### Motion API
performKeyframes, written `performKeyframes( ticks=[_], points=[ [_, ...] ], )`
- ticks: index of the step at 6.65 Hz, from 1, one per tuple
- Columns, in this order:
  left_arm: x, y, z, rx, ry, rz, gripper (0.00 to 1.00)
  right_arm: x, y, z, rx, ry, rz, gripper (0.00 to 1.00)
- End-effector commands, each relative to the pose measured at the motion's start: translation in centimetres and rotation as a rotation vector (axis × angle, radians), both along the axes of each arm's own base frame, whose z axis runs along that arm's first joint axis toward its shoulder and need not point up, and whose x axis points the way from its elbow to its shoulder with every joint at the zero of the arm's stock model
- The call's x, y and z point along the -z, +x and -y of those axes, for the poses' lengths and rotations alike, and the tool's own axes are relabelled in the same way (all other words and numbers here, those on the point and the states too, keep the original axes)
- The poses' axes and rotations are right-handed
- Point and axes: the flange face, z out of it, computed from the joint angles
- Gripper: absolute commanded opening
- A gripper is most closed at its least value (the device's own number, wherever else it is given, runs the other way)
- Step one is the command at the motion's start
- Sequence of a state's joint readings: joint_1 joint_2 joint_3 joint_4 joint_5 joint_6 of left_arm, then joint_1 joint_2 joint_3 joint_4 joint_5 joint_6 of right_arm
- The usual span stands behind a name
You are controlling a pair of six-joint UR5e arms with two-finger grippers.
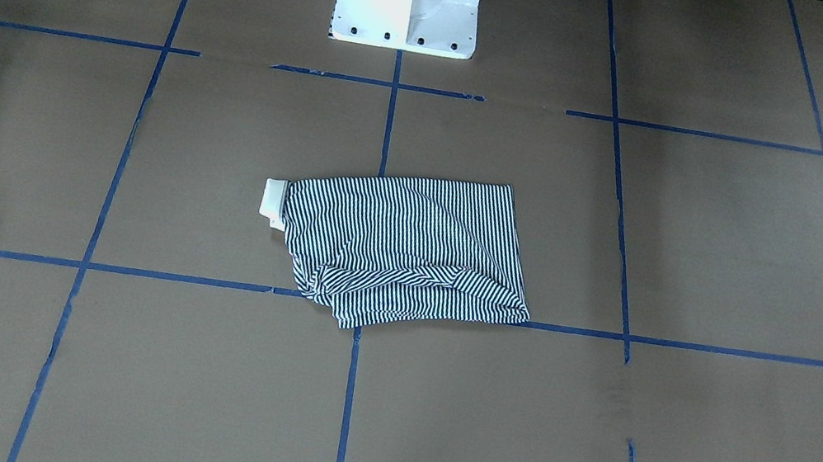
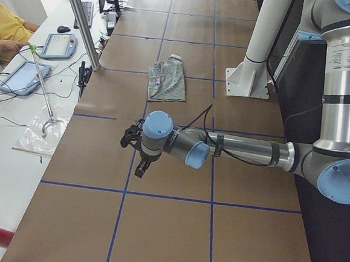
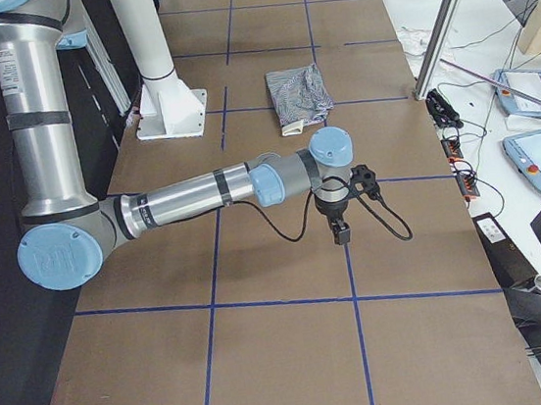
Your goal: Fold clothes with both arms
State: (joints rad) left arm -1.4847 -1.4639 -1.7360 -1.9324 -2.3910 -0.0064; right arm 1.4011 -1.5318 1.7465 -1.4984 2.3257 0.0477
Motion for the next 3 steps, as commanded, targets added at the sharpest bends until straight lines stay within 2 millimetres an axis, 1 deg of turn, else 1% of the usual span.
performKeyframes(
  ticks=[1,2,3],
  points=[
    [-1.8,-0.2,-0.8,0.003,-0.043,0.006,1.0,0.3,0.2,-0.4,0.0,0.007,0.006,1.0],
    [-2.9,-0.3,-2.1,0.004,-0.068,0.007,1.0,1.7,0.5,-0.6,-0.007,0.033,0.005,1.0],
    [-1.8,-0.3,-2.1,0.004,-0.044,0.005,1.0,1.6,0.5,-0.6,-0.007,0.032,0.005,1.0]
  ],
)
